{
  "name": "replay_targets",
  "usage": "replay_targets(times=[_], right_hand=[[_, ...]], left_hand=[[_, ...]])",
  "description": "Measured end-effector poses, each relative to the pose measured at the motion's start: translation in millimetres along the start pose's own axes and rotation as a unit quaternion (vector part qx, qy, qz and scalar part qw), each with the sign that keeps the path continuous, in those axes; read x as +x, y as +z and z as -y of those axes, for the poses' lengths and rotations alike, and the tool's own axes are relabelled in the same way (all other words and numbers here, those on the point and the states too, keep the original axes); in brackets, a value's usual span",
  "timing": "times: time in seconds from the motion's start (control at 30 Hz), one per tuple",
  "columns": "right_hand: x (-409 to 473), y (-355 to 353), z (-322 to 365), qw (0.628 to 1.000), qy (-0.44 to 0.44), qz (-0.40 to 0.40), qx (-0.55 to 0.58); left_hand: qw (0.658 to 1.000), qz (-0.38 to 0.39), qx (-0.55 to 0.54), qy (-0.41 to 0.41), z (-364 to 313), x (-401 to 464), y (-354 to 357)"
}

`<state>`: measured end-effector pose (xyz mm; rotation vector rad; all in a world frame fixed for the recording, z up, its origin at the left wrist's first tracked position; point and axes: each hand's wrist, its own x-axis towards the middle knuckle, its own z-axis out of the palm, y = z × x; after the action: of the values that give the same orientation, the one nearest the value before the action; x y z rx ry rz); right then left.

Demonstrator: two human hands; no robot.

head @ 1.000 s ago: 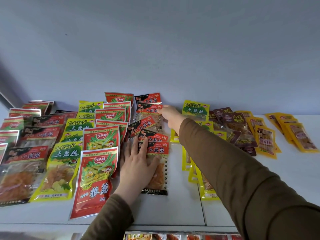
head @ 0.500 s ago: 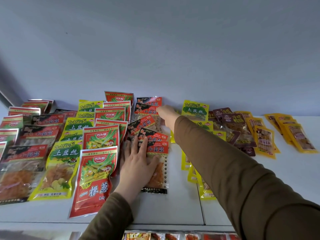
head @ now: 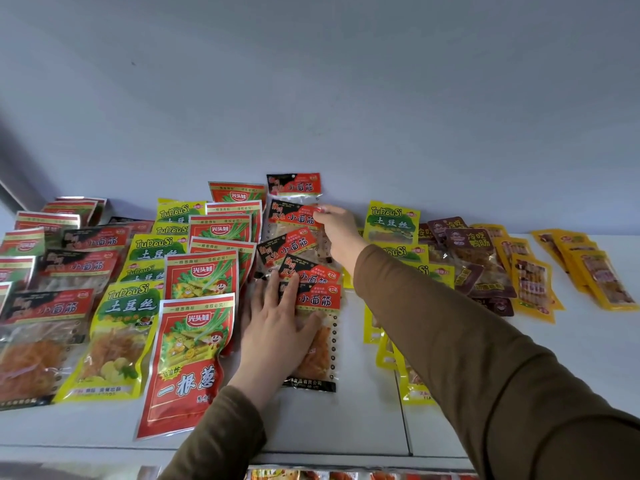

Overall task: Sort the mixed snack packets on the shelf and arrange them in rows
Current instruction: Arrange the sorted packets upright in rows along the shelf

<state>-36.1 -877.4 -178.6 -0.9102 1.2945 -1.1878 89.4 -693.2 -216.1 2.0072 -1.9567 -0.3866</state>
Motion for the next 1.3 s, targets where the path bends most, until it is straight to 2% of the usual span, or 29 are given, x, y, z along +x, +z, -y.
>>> replay_targets(times=[0.13, 0.27, 0.43, 0.67, 0.8, 0.9, 1.03, 1.17, 1.23, 1.3], right_hand=[[-4.4, -5.0, 2.6, 0.997, 0.001, 0.054, 0.062], [-7.2, -1.5, 2.3, 0.997, -0.066, 0.021, 0.022], [-7.5, 2.1, -3.0, 0.995, -0.100, -0.017, -0.002], [-15.0, 5.3, 5.0, 0.995, -0.087, 0.010, -0.050], [-14.0, 6.8, 9.9, 0.981, -0.161, -0.021, -0.107], [-10.9, 6.2, 9.0, 0.975, -0.183, -0.022, -0.124], [-4.7, 7.9, 9.9, 0.974, -0.149, -0.034, -0.165], [-2.8, 10.5, 7.3, 0.972, -0.131, -0.042, -0.192], [-4.7, 11.7, 5.1, 0.973, -0.127, -0.047, -0.188], [-5.9, 11.9, 3.4, 0.977, -0.112, -0.054, -0.171]], left_hand=[[1.000, -0.001, -0.002, 0.002, 0.4, 0.7, 0.2], [1.000, 0.002, -0.007, 0.006, 0.8, 1.4, 0.8], [1.000, -0.001, -0.010, 0.011, -0.6, 0.8, 0.3], [1.000, 0.004, -0.007, 0.008, -2.5, -1.0, -2.6], [1.000, 0.007, -0.006, 0.005, -2.5, -2.5, -3.1], [1.000, 0.000, -0.008, 0.003, -2.2, -4.8, -1.6], [1.000, -0.006, -0.007, -0.003, -4.2, -4.9, -1.9], [0.998, -0.028, -0.051, 0.001, -8.9, -2.3, -8.6], [0.997, -0.049, -0.062, 0.000, -9.8, 0.5, -12.3], [0.998, -0.039, -0.058, -0.011, -10.3, 5.6, -14.6]])
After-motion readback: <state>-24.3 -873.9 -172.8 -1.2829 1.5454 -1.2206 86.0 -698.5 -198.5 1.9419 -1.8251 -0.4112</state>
